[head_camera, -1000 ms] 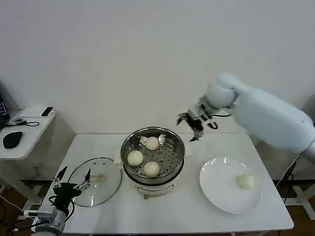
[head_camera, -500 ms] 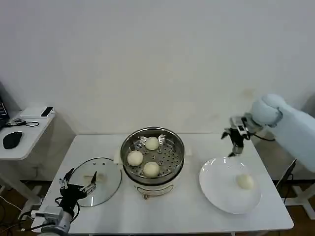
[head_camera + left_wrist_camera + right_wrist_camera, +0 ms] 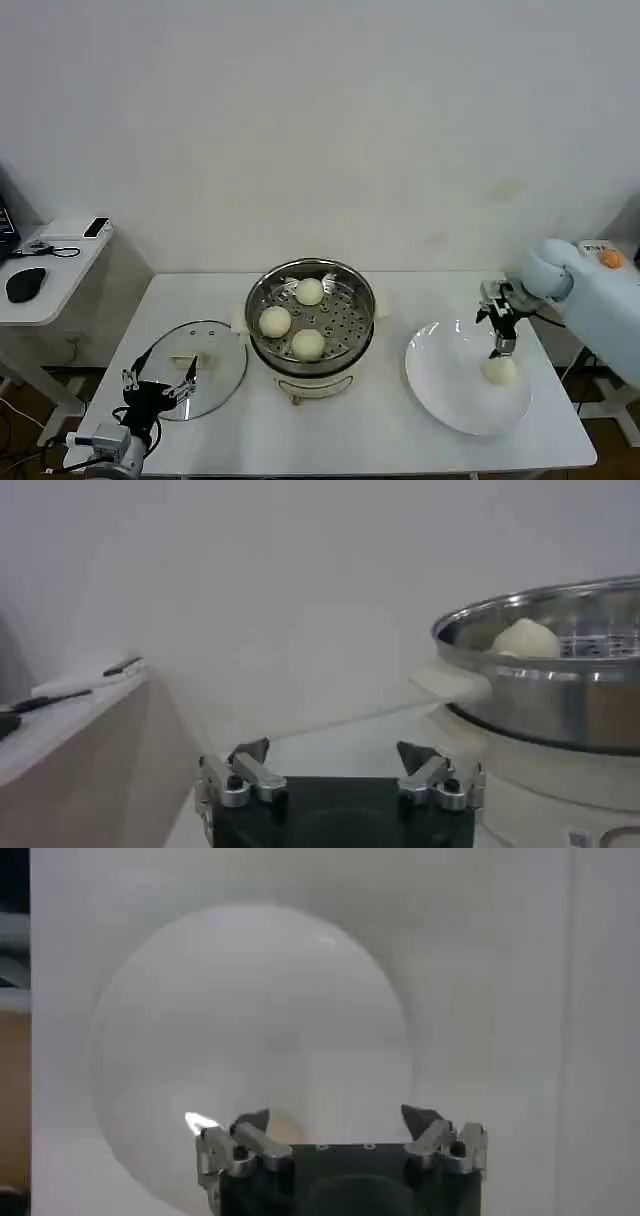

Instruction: Take steamed baozi put them in steamer then cover it.

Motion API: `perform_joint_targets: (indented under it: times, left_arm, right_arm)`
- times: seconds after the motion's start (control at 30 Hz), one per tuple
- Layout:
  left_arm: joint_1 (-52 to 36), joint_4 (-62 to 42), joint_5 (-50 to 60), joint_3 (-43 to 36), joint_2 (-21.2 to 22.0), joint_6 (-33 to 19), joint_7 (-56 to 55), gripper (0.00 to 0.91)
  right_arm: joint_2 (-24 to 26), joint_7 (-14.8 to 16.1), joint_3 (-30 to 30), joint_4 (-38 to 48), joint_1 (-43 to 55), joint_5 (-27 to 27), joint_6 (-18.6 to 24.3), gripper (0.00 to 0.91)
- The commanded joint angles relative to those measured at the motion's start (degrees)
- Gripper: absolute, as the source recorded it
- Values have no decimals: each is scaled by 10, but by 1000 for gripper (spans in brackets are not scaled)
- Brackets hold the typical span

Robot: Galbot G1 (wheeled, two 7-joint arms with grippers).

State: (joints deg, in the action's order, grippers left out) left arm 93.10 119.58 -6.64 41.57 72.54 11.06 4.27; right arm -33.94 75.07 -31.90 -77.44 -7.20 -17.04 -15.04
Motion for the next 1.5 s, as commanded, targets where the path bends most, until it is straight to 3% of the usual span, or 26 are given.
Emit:
perform_joint_targets:
  times: [0.03,0.7,1.5]
  left_arm:
    - [2,1,1,0,1,-1,-1,907]
    - [17,12,6,1,5,-6,-4,907]
    - [4,-9,7,2,2,-4,-1,907]
  right_arm:
    - [6,6,8,9,-43,-53,6,907]
    - [-2,-34,38,15,-92,-97,6,907]
    - [-35,-43,30,52,-89,-113,15,907]
